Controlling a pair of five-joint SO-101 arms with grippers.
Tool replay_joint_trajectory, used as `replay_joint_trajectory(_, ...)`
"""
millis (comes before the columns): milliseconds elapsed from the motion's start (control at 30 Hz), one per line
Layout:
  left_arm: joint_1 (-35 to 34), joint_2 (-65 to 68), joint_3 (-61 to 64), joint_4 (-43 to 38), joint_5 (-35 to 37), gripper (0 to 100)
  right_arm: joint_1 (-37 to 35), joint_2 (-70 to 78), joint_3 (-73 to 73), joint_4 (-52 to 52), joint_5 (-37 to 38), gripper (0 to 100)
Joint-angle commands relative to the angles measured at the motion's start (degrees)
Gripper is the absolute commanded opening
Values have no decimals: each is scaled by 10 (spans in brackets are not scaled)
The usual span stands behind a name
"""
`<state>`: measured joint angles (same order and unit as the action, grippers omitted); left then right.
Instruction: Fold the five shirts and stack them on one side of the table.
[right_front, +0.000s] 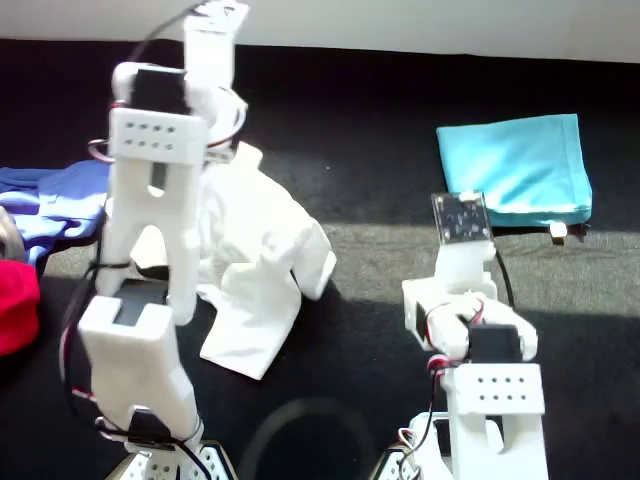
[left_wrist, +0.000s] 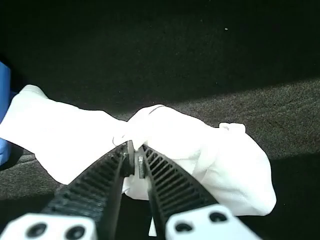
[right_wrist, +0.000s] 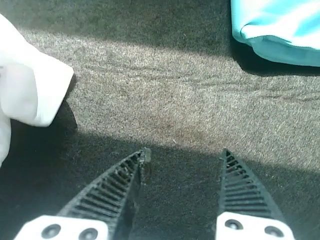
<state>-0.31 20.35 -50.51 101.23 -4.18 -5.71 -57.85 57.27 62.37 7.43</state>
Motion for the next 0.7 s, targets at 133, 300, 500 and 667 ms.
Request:
replay_joint_trajectory(133,-131,-175,105,1,-66,10,-150,202,-209,33,4,217)
replay_joint_trajectory(300,-226,-187,115,0,-80,10,-313,301,-267,4,-41,217)
replay_joint_trajectory(500,-284,-187,114,-1,-80,10,-451,434,-271,-83,-88,219)
replay_joint_trajectory(667,-313,-187,115,-27,-80,10,-521,513,-272,-101,-129,303)
